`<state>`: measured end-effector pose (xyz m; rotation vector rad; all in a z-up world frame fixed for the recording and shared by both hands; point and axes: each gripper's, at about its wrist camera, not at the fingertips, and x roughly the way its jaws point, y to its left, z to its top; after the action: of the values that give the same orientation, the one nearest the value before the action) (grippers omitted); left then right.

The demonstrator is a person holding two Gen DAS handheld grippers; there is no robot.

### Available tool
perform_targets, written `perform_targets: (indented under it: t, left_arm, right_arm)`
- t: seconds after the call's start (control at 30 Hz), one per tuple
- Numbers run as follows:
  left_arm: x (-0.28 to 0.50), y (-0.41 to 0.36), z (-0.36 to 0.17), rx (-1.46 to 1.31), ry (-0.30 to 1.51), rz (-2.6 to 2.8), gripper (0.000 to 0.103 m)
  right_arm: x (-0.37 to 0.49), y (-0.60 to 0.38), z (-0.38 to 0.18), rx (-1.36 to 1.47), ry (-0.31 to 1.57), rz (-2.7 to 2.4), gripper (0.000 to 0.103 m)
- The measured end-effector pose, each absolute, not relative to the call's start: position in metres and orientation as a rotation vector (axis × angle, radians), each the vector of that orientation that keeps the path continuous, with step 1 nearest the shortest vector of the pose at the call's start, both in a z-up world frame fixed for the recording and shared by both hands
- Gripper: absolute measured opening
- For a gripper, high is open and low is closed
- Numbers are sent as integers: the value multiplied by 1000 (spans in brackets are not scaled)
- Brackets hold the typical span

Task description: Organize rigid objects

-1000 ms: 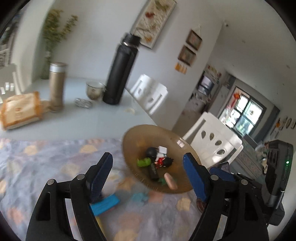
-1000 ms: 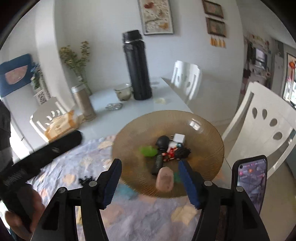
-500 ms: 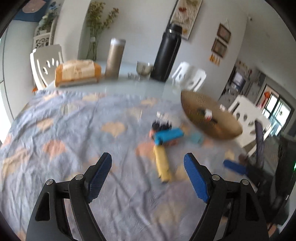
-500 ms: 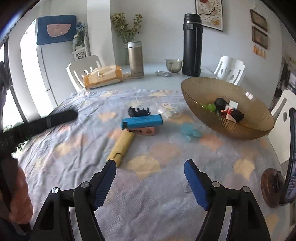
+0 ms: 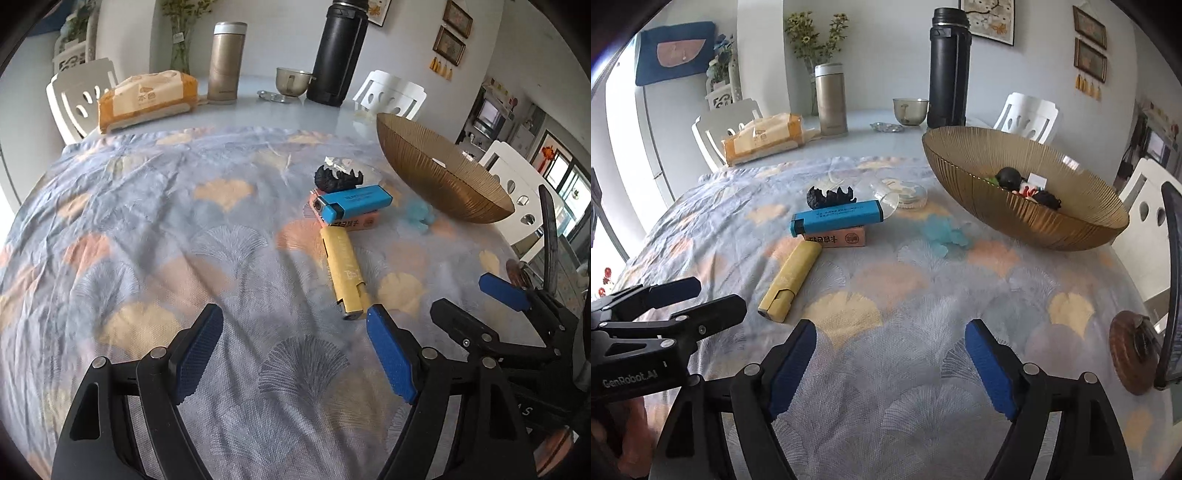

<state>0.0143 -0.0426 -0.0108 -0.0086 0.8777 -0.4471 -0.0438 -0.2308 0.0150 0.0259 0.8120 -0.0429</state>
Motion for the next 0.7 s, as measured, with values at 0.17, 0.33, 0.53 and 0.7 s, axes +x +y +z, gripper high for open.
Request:
perform_targets:
  t: [0.17, 0.33, 0.53, 0.7]
  left_arm:
    - [12, -47, -10, 17, 859, -435, 78]
    - [13, -46, -11, 6, 869, -438, 78]
    - [24, -52, -18, 2, 946, -477, 78]
    - [39, -72, -13, 45, 974, -473, 78]
  right_arm:
    - [-45, -229, 16, 17, 811, -56, 82]
    - [-45, -229, 16, 19, 809, -49, 82]
    - [-49, -235, 19, 49, 786, -65, 82]
    - [-52, -258, 24, 169, 758, -78, 82]
